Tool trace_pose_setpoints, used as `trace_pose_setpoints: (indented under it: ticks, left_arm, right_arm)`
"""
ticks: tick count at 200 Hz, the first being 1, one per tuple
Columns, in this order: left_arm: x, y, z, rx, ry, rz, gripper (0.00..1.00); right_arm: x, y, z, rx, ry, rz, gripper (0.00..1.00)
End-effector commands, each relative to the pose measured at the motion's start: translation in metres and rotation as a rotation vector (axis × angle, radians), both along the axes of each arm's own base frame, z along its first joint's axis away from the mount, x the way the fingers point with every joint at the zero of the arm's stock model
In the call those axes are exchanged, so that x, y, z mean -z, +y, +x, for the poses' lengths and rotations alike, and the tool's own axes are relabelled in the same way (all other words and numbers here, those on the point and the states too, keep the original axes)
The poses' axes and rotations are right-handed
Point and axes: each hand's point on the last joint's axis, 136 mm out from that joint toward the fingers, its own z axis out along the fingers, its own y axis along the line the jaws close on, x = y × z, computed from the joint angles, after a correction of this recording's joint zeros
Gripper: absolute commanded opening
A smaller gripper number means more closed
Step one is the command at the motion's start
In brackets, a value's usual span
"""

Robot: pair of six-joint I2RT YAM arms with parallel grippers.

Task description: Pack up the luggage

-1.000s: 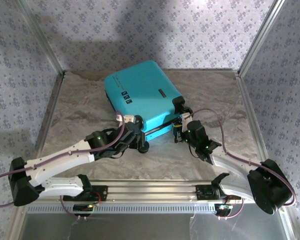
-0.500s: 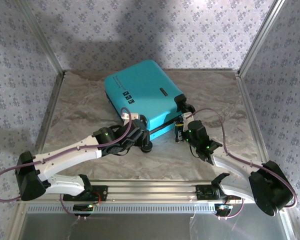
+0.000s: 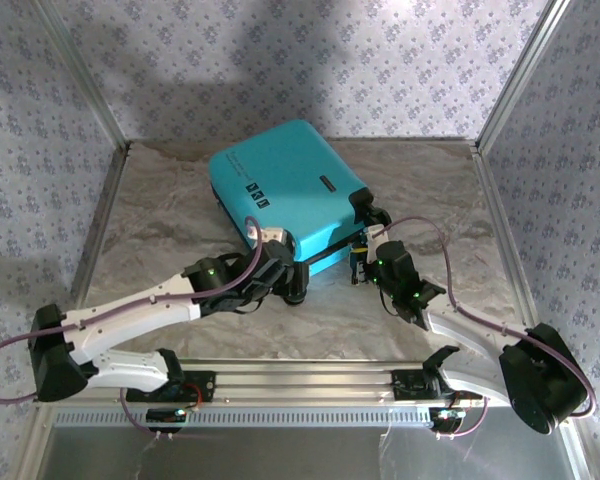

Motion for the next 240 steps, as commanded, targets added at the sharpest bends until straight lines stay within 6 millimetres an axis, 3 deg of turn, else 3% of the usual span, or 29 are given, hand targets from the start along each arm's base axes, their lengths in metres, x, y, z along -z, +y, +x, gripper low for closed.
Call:
trace_pose_setpoints:
  ticks: [1,64,79,108,137,186,205,240]
  left_arm:
    - [0.003,0.0,0.003,-0.039,0.014,0.035,0.84]
    - [0.026,0.011,0.017,-0.116,0.015,0.155,0.79]
    - [0.029,0.017,0.022,-0.138,0.011,0.161,0.72]
    - [0.031,0.037,0.031,-0.189,-0.002,0.19,0.46]
    - [0.031,0.054,0.036,-0.214,-0.012,0.185,0.29]
    - [0.028,0.073,0.036,-0.207,-0.036,0.2,0.15]
    - [0.031,0.084,0.038,-0.208,-0.041,0.223,0.13]
    - [0.023,0.086,0.042,-0.133,-0.089,0.194,0.11]
  right_arm:
    - [-0.005,0.001,-0.005,-0.02,-0.016,-0.007,0.0]
    - [-0.003,-0.005,-0.008,-0.02,-0.018,-0.011,0.0]
    - [0.0,-0.007,-0.007,-0.016,-0.015,-0.012,0.0]
    - [0.005,-0.017,-0.003,0.018,-0.013,-0.021,0.0]
    - [0.009,-0.033,0.004,0.085,-0.006,-0.028,0.0]
    - [0.01,-0.05,0.016,0.169,-0.01,-0.032,0.0]
    - [0.008,-0.056,0.02,0.19,-0.014,-0.035,0.0]
    - [0.007,-0.069,0.027,0.226,-0.014,-0.029,0.0]
